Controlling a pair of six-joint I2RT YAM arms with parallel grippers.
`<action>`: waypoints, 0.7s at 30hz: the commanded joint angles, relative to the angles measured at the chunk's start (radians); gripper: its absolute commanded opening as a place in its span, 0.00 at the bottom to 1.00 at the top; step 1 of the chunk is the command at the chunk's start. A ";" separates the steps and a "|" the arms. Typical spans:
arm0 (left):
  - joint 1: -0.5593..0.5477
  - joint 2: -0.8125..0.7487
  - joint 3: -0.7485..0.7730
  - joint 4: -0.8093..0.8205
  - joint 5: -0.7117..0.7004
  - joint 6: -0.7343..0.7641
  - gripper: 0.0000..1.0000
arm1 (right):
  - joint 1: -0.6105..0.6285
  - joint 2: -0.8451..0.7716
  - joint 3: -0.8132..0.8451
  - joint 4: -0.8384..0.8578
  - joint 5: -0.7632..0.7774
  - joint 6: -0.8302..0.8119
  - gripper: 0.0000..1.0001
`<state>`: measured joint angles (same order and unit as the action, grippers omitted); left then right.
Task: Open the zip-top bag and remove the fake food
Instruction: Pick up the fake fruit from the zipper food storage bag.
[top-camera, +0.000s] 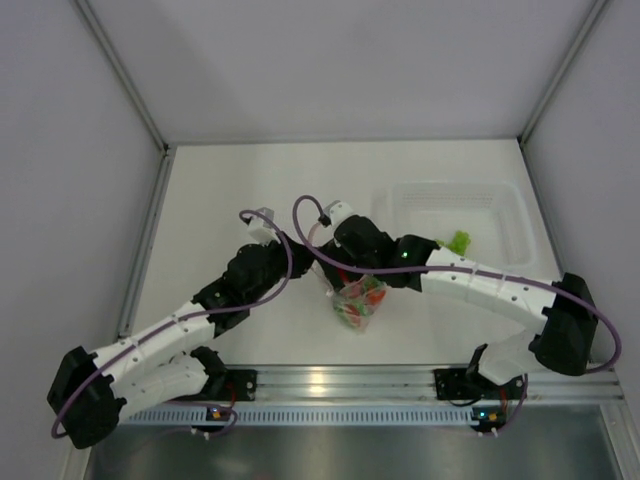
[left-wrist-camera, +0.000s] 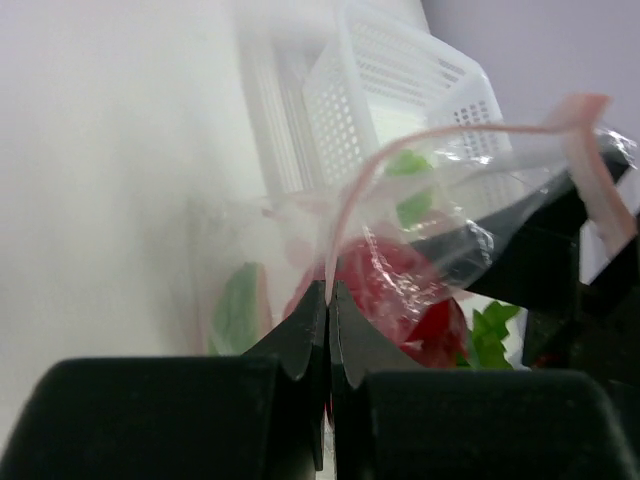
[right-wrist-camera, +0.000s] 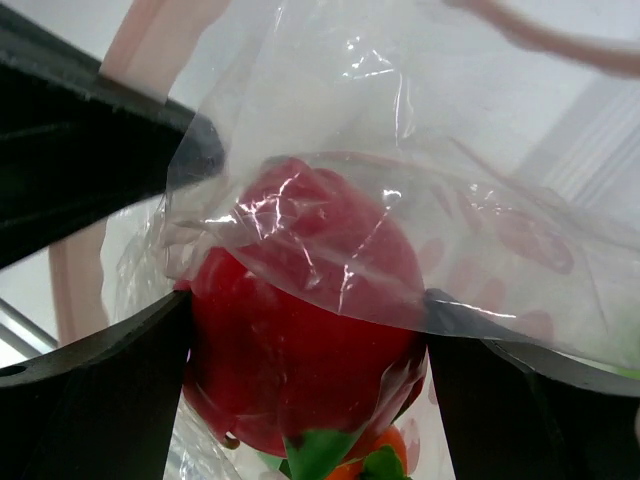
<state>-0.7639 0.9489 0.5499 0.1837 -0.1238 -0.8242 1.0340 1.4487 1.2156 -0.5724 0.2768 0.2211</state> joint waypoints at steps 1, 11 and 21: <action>-0.002 -0.028 0.007 -0.036 -0.192 -0.041 0.00 | 0.009 -0.105 -0.031 0.121 -0.063 -0.005 0.00; -0.002 -0.081 0.044 -0.181 -0.375 -0.087 0.00 | 0.031 -0.159 -0.057 0.112 -0.255 -0.196 0.00; -0.002 -0.130 0.016 -0.285 -0.459 -0.104 0.00 | -0.057 -0.160 0.035 0.052 -0.057 -0.002 0.00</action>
<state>-0.7994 0.8433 0.5690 -0.0071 -0.3744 -0.9466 1.0286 1.3537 1.1671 -0.4637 0.1528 0.1158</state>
